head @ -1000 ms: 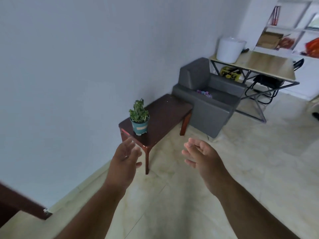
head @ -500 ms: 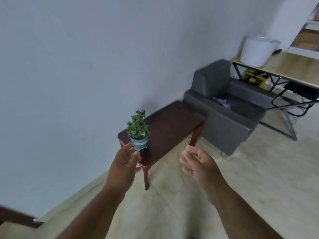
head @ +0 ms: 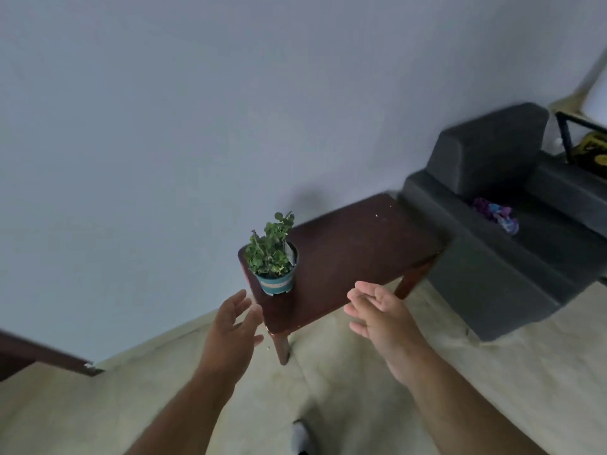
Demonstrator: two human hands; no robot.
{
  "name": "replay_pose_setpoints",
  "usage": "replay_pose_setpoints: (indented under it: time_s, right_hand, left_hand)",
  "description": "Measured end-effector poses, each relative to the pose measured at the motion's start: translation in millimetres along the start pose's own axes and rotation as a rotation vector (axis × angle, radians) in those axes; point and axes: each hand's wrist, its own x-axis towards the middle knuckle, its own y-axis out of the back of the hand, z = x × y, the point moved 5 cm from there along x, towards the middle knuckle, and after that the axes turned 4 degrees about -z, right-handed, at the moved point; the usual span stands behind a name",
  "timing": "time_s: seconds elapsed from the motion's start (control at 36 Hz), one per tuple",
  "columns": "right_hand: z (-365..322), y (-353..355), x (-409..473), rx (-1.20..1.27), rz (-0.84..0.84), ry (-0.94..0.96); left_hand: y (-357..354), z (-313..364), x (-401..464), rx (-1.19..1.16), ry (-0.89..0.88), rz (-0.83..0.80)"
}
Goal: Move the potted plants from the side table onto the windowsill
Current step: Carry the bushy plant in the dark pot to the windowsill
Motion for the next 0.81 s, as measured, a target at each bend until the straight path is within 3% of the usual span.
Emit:
replay_pose_setpoints:
  time_s: [0.42,0.81]
  right_hand:
    - [41,-14,171,-0.21,-0.16,-0.183]
    - [140,-69,340,-0.322,-0.398,-0.222]
  left_hand:
    - [-24,-89,149,-0.047,0.241,0.13]
    - [-56,-180,264,-0.097,0.279,0.125]
